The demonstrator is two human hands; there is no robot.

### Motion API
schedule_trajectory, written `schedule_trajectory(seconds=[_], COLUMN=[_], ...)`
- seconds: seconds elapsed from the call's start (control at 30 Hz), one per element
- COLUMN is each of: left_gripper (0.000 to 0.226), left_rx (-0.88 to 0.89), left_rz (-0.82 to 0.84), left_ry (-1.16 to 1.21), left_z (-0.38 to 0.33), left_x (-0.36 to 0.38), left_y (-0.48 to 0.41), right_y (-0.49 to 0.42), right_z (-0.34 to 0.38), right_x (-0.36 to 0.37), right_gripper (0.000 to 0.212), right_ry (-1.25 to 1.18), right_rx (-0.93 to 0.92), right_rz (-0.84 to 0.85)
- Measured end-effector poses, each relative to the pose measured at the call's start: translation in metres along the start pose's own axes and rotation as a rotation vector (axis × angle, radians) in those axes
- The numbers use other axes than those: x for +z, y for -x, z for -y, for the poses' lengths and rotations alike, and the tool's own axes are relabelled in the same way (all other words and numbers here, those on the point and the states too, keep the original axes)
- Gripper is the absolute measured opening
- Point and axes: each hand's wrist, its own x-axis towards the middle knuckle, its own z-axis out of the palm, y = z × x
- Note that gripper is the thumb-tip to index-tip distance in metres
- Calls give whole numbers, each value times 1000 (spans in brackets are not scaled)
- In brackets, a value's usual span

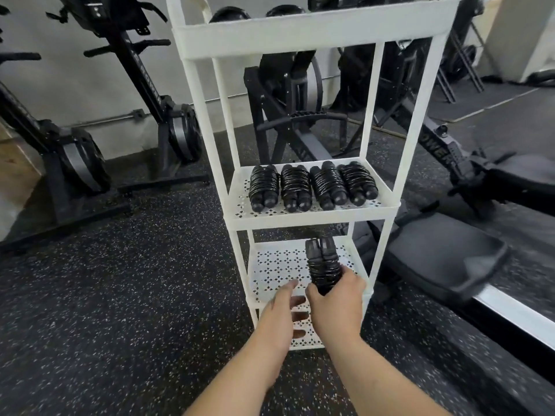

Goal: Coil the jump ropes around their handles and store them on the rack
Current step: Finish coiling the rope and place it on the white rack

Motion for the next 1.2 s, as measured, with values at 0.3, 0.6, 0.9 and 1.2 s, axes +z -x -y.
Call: schedule_trajectory(seconds=[0.3,0.6,0.9,1.2], left_gripper=[44,39,42,34], left_rx=[49,31,-10,39], left_rz=[50,81,69,16], left_ry=[-309,-433,-449,-463], left_z=[42,66,80,52], left_x=[-14,-24,-35,-48], left_y=[-23,-29,-25,0], right_y=[-100,-130,-134,-95], right_z=[-24,-52,-63,-46], right_x=[24,54,59,49], right_gripper=[43,37,43,75], right_ry=[505,764,812,998], right_rx=[-27,54,61,-18], right_rz=[69,-10,-1,102])
